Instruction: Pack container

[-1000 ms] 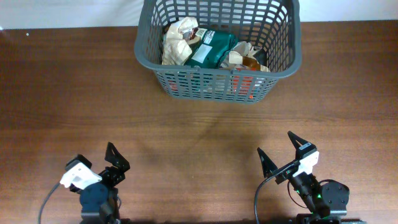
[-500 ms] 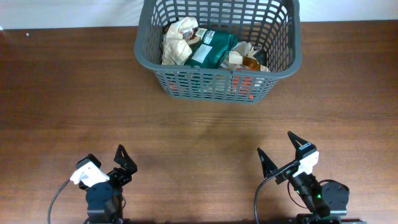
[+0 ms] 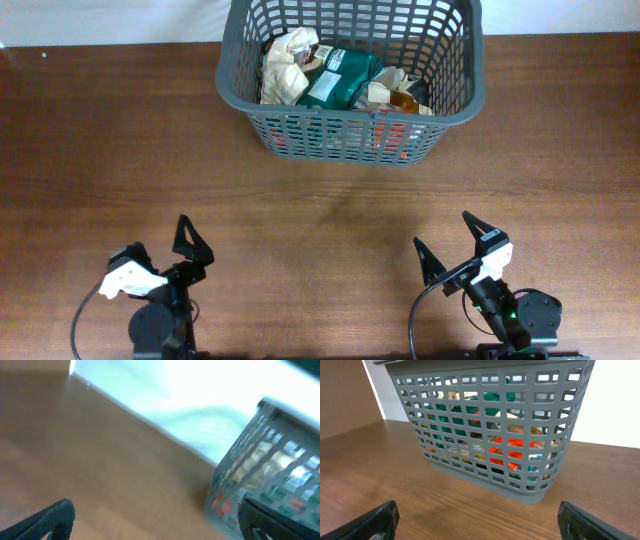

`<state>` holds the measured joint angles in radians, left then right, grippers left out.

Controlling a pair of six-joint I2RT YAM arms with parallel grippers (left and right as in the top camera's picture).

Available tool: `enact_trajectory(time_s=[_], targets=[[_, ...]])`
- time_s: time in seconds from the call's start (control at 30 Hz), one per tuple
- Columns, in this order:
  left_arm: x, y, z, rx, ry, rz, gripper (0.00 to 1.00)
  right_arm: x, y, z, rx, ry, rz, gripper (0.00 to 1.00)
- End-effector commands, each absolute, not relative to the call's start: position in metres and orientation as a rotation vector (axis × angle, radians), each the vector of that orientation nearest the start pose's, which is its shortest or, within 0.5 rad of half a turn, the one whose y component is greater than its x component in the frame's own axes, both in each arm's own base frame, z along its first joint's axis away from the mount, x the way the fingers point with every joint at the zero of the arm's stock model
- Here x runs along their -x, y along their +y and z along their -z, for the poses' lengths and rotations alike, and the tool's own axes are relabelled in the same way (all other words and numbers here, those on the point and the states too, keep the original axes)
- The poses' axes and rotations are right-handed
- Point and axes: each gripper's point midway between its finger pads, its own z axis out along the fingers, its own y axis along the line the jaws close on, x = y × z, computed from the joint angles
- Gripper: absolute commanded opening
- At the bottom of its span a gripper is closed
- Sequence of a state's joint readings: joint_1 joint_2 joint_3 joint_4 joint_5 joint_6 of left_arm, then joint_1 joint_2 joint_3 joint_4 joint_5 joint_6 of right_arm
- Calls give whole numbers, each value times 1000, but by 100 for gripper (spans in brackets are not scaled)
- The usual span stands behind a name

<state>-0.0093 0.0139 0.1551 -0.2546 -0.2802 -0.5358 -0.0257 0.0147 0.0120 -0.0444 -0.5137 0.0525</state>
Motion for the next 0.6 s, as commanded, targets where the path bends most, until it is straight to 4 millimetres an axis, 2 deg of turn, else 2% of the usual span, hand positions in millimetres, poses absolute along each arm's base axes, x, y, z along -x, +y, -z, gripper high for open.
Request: enact_trajectory(time_s=[0.0, 0.07, 0.17, 0.4, 0.57], targets=[[-226, 59, -197, 672, 1466, 120, 99, -227, 78, -164, 325, 1597, -433, 99], [-226, 64, -197, 689, 1436, 104, 99, -227, 78, -164, 325, 1597, -433, 99], [-230, 67, -184, 698, 1427, 97, 99, -227, 78, -164, 325, 1597, -433, 99], [-235, 63, -164, 687, 1466, 101, 99, -227, 78, -164, 325, 1597, -433, 99], [-235, 63, -164, 611, 1498, 24, 99, -227, 78, -164, 325, 1597, -433, 99]])
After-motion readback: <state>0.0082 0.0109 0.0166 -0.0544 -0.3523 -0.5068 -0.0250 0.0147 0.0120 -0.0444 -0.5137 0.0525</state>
